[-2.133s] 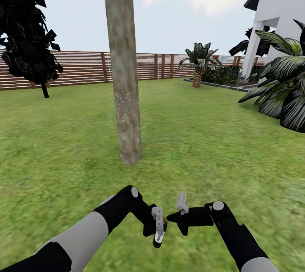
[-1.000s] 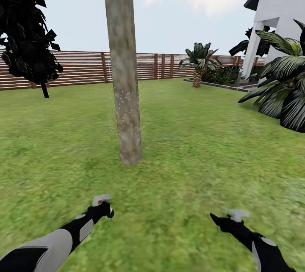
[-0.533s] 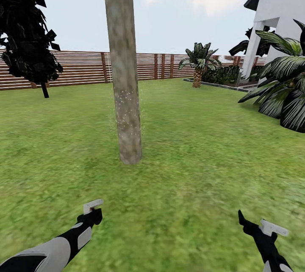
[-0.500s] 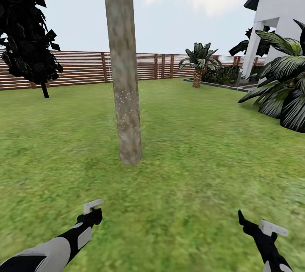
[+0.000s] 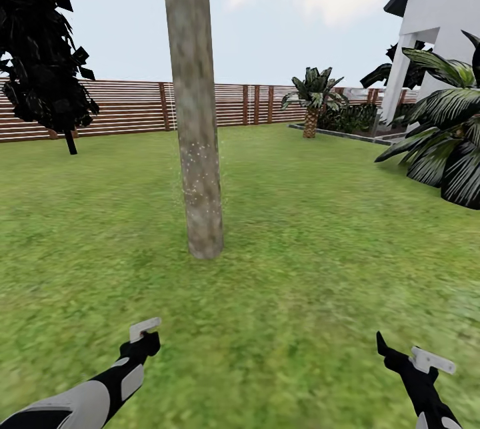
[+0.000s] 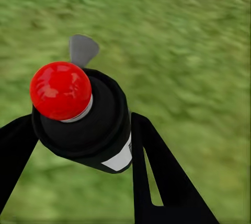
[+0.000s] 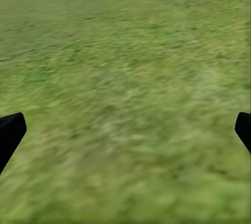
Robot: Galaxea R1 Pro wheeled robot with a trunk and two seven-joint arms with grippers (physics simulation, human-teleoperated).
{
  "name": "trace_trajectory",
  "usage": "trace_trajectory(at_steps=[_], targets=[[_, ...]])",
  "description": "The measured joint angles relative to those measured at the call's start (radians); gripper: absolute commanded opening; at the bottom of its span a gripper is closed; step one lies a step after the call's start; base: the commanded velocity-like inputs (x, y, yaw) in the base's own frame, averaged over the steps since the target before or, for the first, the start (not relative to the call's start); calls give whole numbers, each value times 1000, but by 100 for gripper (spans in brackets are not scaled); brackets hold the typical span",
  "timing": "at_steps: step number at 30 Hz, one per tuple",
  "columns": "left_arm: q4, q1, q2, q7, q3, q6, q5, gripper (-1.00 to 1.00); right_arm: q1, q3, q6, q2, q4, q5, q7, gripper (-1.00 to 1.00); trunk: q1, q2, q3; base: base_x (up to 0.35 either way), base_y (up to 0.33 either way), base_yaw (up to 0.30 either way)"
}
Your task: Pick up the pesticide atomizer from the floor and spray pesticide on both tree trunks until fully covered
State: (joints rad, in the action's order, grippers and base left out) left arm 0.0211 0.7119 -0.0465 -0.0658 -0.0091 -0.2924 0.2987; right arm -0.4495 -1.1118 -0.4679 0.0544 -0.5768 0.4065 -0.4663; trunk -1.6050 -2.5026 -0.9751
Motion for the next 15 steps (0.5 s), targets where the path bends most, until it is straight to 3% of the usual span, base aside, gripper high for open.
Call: trace_trajectory(at_steps=[6,15], targets=[[0,0,-5,0,2,-1,1,-100,0,0,0,-3,0,-1,2,100,0,0,0,0,0,39],[0,-3,-7,0,1,-1,-1,-100,0,1,0,-8,0,0,6,100,0,0,0,0,0,258]])
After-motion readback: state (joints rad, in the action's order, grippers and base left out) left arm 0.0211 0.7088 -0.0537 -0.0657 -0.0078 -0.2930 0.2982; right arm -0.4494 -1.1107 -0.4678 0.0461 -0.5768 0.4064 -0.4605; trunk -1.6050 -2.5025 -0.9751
